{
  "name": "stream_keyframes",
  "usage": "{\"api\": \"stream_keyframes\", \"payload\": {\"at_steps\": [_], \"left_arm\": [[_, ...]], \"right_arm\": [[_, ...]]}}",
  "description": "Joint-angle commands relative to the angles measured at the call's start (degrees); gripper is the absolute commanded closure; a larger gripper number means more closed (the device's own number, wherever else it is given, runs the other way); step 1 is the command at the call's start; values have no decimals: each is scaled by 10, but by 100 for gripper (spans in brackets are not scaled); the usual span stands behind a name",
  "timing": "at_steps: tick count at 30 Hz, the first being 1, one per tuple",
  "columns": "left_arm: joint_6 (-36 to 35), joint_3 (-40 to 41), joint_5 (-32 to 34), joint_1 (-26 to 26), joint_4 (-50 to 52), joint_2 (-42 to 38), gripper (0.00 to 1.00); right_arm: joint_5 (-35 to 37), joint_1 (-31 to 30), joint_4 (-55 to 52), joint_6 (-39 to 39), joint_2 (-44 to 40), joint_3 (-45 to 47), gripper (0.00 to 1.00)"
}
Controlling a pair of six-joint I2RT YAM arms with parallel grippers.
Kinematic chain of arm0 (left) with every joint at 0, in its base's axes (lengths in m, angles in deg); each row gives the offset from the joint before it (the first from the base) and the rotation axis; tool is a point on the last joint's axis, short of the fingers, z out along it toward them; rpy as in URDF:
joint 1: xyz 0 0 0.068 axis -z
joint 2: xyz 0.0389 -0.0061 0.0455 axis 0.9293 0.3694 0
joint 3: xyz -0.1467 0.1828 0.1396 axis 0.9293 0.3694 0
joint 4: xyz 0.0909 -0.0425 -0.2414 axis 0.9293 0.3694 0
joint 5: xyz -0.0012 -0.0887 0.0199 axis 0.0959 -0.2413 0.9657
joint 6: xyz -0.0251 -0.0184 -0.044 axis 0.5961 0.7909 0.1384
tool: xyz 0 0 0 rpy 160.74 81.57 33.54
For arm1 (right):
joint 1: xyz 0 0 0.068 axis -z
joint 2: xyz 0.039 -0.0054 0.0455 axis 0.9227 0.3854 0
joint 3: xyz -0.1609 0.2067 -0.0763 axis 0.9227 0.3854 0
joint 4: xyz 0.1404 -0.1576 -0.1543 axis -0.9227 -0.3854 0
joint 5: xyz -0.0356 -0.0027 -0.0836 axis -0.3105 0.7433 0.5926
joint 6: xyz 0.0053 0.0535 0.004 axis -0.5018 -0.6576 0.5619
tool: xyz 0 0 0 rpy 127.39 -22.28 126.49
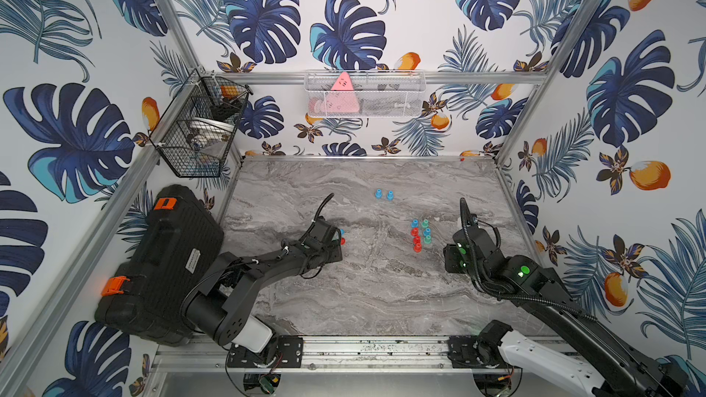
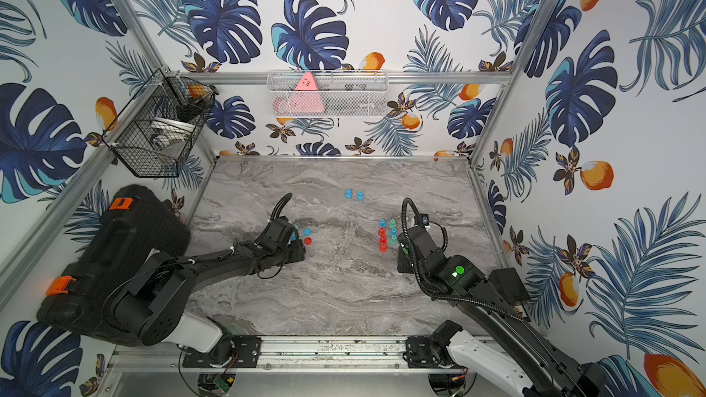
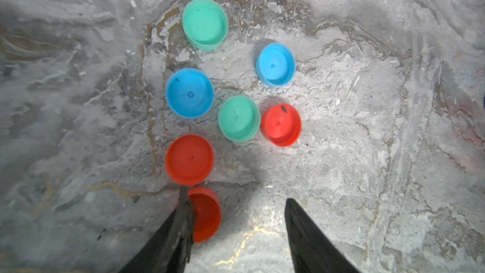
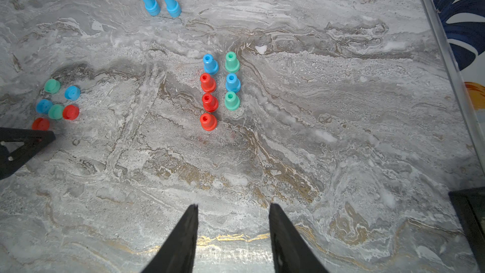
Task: Close the stamp cap
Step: Move the cover to the center of the board.
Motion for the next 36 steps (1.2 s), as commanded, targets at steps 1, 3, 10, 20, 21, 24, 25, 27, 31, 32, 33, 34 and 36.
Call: {"api": "stream_keyframes", "payload": {"at_steps": [1,3,10,20,21,24,25,27,31,32,33,34,36], "left_arm": [[9,6,-7,1,-15,6,40],[10,4,-6,6,-15,9,39],[6,-4,12,39,-5,15,40],[26,-15,29,102,-16,52,40],[28,-18,30,109,-17,56,40],[32,-28,34,127,-16,70,40],[33,-31,35,132,-17,73,40],[36,-38,37,143,-18,81,40],[39,-53,41,165,-15,98,40],[40,-57,42,170,-16,102,40],[41,-60,43,175,-16,106,40],[42,-63,43,179,-16,109,40],[44,-72,45,188,-15,116,40]], "right_arm": [[8,-1,-2,-7,-2,-1,53],[9,-1,-2,-7,-2,-1,53],[10,-1,-1,-7,-3,-1,53],[10,-3,-1,-7,-6,0,53],[10,-2,-2,-7,-7,0,53],[11,-4,-2,-7,-8,0,53],[11,-3,-1,-7,-9,0,53],[12,-4,-1,-8,-10,1,53],[14,-5,-2,-8,-11,0,53],[14,-6,-2,-7,-11,0,53],[14,-6,-2,-7,-11,0,53],[14,-6,-2,-8,-12,0,53],[14,-7,-2,-8,-12,0,53]]}}
